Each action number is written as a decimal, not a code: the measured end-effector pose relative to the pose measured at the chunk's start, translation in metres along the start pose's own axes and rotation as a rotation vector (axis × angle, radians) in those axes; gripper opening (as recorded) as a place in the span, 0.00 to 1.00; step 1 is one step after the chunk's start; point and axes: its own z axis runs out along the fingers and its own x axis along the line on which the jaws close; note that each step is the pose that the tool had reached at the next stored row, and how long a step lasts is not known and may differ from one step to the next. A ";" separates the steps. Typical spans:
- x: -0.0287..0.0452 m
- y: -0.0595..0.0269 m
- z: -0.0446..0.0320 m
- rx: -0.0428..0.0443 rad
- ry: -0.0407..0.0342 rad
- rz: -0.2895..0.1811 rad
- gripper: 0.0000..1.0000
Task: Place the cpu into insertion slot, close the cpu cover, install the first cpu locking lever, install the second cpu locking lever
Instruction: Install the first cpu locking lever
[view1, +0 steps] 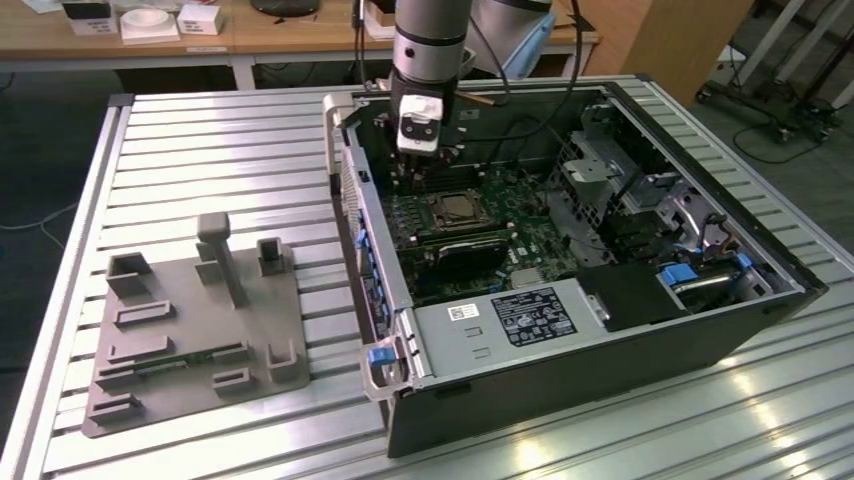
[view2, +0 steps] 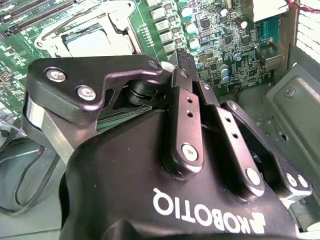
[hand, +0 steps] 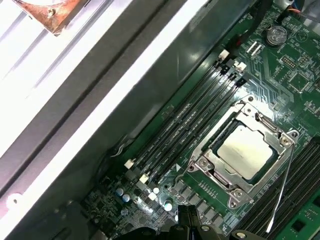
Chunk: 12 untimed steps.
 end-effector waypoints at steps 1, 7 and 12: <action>0.0006 -0.0004 -0.0007 -0.0004 -0.0004 0.000 0.11; 0.0030 -0.0001 -0.0073 -0.0015 -0.0012 -0.004 0.11; 0.0052 0.0016 -0.0080 -0.0012 -0.0007 -0.034 0.11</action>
